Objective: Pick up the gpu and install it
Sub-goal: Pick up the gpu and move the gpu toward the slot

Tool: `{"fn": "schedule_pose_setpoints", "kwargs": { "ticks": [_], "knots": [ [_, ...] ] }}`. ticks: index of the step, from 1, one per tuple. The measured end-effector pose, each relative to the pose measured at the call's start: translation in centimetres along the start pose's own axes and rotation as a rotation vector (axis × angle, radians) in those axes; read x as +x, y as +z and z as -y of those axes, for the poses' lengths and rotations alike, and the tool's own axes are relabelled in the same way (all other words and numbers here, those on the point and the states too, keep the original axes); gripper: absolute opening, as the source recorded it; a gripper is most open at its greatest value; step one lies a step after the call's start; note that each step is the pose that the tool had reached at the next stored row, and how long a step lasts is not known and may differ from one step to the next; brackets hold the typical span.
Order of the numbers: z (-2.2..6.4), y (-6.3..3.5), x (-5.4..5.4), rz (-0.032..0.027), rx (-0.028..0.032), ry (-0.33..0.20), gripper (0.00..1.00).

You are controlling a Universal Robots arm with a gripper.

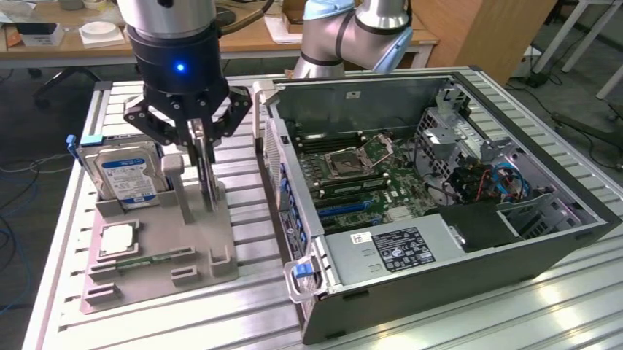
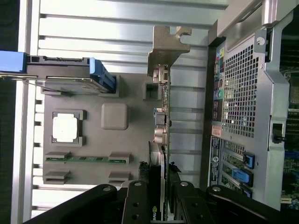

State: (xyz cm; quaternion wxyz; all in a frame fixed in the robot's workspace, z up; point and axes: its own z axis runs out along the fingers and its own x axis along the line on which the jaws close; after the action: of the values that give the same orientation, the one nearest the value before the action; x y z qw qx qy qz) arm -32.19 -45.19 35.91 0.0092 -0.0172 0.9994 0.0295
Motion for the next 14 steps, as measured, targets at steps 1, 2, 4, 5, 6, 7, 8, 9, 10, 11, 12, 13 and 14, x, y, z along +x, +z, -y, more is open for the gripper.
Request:
{"fn": "schedule_pose_setpoints", "kwargs": {
  "ticks": [1, 2, 4, 5, 6, 7, 8, 9, 10, 11, 12, 13, 14],
  "knots": [
    [0.00, -0.08, 0.0, 0.0000, 0.0000, 0.000, 0.26],
    [-0.01, -0.16, 0.0, 0.0001, -0.0001, 0.000, 0.26],
    [-0.02, -0.34, 0.0, -0.0001, 0.0000, 0.000, 0.26],
    [-0.03, -0.44, 0.0, -0.0001, 0.0000, 0.000, 0.26],
    [-0.03, -0.56, 0.0, 0.0000, 0.0000, 0.000, 0.26],
    [-0.04, -0.69, 0.0, 0.0000, 0.0000, 0.000, 0.26],
    [-0.04, -0.82, 0.0, 0.0000, -0.0001, 0.000, 0.26],
    [-0.05, -0.99, 0.0, -0.0001, -0.0002, 0.000, 0.26],
    [-0.07, -1.16, 0.0, 0.0000, -0.0002, 0.000, 0.26],
    [-0.08, -1.35, 0.0, -0.0001, -0.0002, 0.000, 0.26],
    [-0.09, -1.53, 0.0, 0.0000, -0.0002, 0.000, 0.26],
    [-0.10, -1.71, 0.0, 0.0000, -0.0002, 0.000, 0.26],
    [-0.11, -1.85, 0.0, -0.0001, -0.0003, 0.000, 0.26]
  ]
}}
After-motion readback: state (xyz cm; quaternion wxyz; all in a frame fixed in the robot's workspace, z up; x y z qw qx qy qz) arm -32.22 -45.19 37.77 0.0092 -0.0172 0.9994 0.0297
